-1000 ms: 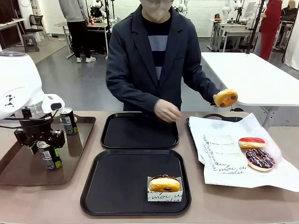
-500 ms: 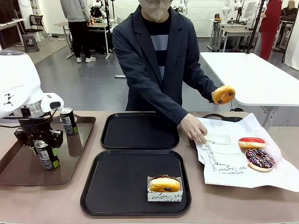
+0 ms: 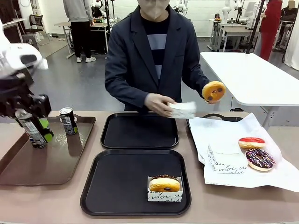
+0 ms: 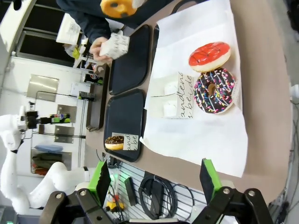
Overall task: Set up donuts and drinks on trays.
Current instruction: Pick up one Pepsi coke and place it on the Flat Tray.
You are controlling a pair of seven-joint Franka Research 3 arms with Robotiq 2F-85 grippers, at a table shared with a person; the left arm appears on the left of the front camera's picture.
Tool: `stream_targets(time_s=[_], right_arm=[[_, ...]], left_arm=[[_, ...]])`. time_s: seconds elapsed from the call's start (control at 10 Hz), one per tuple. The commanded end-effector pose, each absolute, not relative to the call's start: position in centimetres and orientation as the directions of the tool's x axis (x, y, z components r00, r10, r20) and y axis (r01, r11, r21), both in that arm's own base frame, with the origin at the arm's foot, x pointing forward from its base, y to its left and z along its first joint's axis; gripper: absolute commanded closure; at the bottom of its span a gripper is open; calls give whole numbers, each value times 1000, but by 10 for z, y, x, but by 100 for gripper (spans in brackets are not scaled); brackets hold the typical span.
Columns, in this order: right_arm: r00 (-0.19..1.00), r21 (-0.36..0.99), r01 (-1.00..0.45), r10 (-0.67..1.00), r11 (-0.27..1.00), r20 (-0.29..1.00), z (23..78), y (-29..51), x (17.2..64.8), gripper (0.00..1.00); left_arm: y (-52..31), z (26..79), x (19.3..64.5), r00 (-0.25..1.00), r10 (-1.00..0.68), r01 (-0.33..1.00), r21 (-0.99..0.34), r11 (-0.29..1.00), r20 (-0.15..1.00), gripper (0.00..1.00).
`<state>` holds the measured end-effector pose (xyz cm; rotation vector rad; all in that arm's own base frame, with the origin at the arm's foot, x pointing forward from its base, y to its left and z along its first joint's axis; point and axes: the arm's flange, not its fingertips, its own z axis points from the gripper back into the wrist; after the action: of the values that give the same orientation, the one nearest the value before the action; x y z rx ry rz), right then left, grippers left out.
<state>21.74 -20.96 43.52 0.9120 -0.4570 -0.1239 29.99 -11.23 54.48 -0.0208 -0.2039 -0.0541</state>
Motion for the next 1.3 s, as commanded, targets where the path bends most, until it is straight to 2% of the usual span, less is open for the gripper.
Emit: stream_targets(time_s=[0.0,0.1,0.2,0.4,0.5,0.9,1.2], right_arm=[[887,796,-116,-299,594,352,435,-211,221,0],[887,796,-116,-299,594,352,435,-211,221,0],[887,796,-116,-299,594,352,435,-211,221,0],[887,796,-116,-299,594,352,435,-211,221,0],[887,796,-116,-299,594,352,435,-211,221,0],[887,796,-116,-299,594,352,435,-211,221,0],[887,796,-116,-299,594,352,435,-211,221,0]], left_arm=[[-107,542,304,985,-49,47,13,999,167,100],[-93,536,308,986,-16,4,72,997,166,100],[-111,556,292,979,-51,55,-10,998,199,100],[-111,556,292,979,-51,55,-10,998,199,100],[-105,550,295,983,-42,40,12,999,179,41],[-226,496,293,950,-289,287,38,957,115,41],[-295,464,298,907,-414,418,-39,908,79,41]])
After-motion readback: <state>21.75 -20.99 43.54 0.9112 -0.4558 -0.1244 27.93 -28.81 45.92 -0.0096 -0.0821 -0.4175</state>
